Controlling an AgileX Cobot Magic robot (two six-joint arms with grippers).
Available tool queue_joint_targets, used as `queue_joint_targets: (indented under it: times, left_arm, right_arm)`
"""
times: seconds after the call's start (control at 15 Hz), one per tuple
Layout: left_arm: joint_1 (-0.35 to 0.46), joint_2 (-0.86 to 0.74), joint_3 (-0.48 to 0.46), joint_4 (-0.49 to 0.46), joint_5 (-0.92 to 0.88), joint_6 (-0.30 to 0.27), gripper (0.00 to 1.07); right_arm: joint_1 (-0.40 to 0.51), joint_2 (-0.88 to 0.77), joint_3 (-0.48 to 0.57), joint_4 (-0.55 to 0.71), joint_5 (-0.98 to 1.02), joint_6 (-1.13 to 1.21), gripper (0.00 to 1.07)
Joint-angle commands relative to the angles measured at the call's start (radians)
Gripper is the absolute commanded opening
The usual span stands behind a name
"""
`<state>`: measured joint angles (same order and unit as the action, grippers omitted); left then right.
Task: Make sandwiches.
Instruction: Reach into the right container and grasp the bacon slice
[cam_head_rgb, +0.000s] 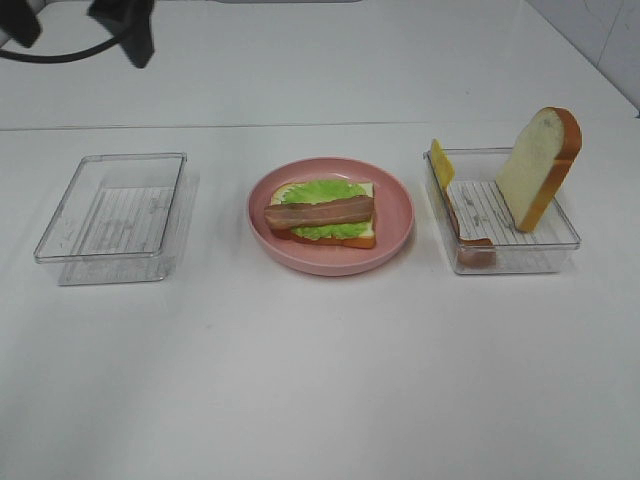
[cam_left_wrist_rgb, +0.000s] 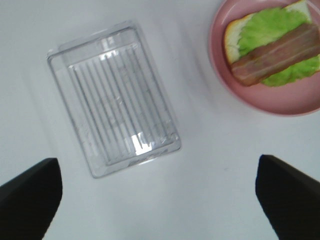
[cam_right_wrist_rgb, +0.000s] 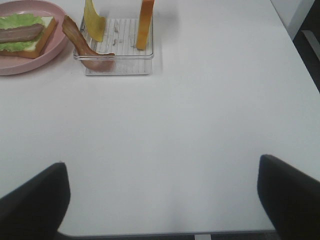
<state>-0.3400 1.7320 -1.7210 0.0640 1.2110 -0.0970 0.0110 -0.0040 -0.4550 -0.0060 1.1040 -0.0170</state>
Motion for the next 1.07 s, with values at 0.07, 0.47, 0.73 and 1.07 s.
queue_joint_targets:
  times: [0.07,0.47,0.73,1.07]
  left_arm:
    - [0.099,-0.173,0.184,0.009,0.104,0.018,1.01]
    - [0.257,-0.546,0.473,0.008,0.081,0.015,1.01]
    - [0.264,-0.893,0.649,0.008,0.079,-0.015,1.01]
    - [0.264,-1.271,0.789,0.006,0.077,-0.031,1.01]
  right_arm:
    - [-0.006,-0.027,0.004,0.0,-0.005,-0.005,0.99]
    - [-0.006,-0.027,0.004,0.0,-0.005,-0.005,0.99]
    - [-0.006,-0.027,0.004,0.0,-0.005,-0.005,0.99]
    - [-0.006,-0.027,0.004,0.0,-0.004,-0.005,0.99]
